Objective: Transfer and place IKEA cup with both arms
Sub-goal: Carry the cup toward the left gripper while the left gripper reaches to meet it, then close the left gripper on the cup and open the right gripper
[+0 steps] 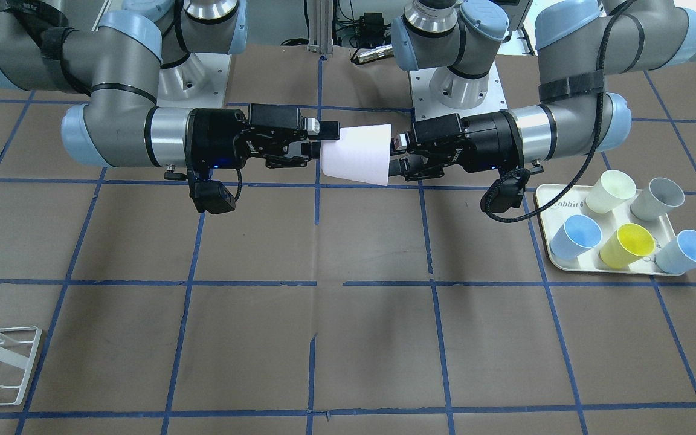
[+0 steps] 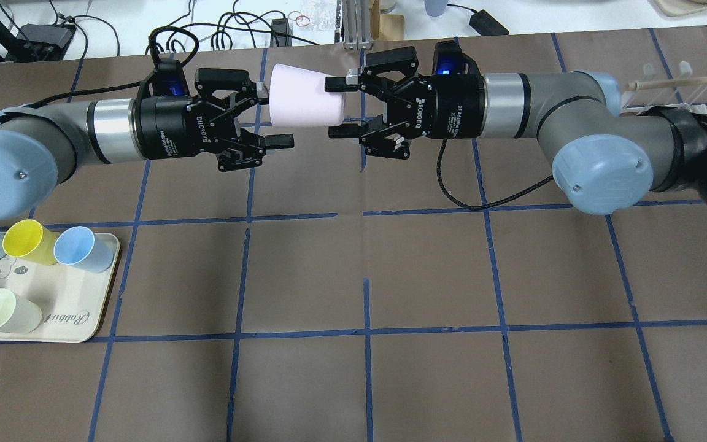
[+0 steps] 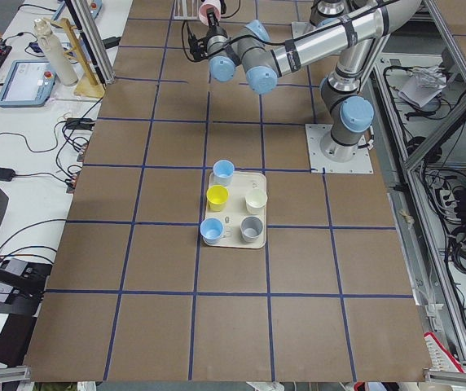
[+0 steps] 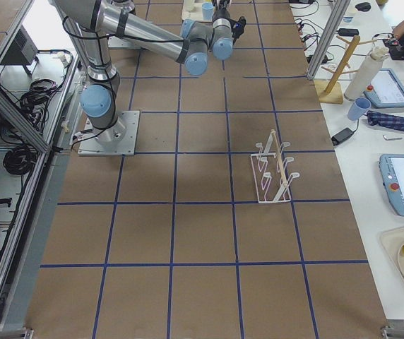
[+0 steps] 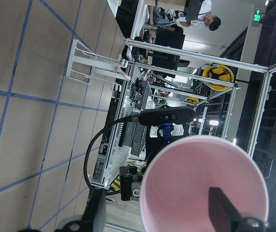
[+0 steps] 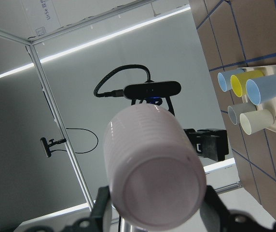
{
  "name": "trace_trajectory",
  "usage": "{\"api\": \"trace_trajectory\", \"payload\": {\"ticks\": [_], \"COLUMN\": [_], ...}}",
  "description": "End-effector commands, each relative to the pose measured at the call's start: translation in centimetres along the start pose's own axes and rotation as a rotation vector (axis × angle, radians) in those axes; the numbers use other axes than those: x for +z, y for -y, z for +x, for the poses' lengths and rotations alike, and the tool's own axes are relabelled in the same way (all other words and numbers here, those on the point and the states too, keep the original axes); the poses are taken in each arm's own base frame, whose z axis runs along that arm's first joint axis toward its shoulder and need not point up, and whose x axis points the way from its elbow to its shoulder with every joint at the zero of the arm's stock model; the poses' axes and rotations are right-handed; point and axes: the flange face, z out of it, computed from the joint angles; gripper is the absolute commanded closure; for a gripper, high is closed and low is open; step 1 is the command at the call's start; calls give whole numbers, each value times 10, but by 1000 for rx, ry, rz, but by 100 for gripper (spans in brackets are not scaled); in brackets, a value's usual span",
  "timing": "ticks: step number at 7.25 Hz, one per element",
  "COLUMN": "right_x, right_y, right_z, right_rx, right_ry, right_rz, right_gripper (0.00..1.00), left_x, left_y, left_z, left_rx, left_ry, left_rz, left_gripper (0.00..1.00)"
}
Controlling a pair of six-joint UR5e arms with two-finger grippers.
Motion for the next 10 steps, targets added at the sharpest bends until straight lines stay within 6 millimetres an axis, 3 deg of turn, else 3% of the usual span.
{"api": "trace_trajectory", "payload": {"ticks": [1, 3, 4, 7, 8, 9, 10], "right_x": [0, 0, 1, 0, 0, -2, -6], "right_y": [0, 0, 0, 0, 0, 2, 4], "right_z": [0, 1, 2, 0, -2, -1, -3], "right_rx": [3, 8, 11, 22, 22, 26, 46], "right_ry": [0, 0, -1, -3, 3, -2, -2], "right_rz": [0, 0, -1, 0, 0, 4, 11], "right_gripper": [100, 100, 100, 100, 37, 0, 0], "left_x": [0, 1, 1, 0, 0, -1, -3], "left_y": [0, -1, -1, -3, -4, -5, -6], "left_z": [-2, -1, -2, 4, 6, 7, 8], "left_rx": [1, 3, 0, 12, 15, 18, 22], "left_ry": [3, 3, 4, 6, 8, 8, 18], "left_rz": [-1, -3, -4, -3, -1, 1, 0], "left_gripper": [39, 73, 96, 100, 100, 100, 100]}}
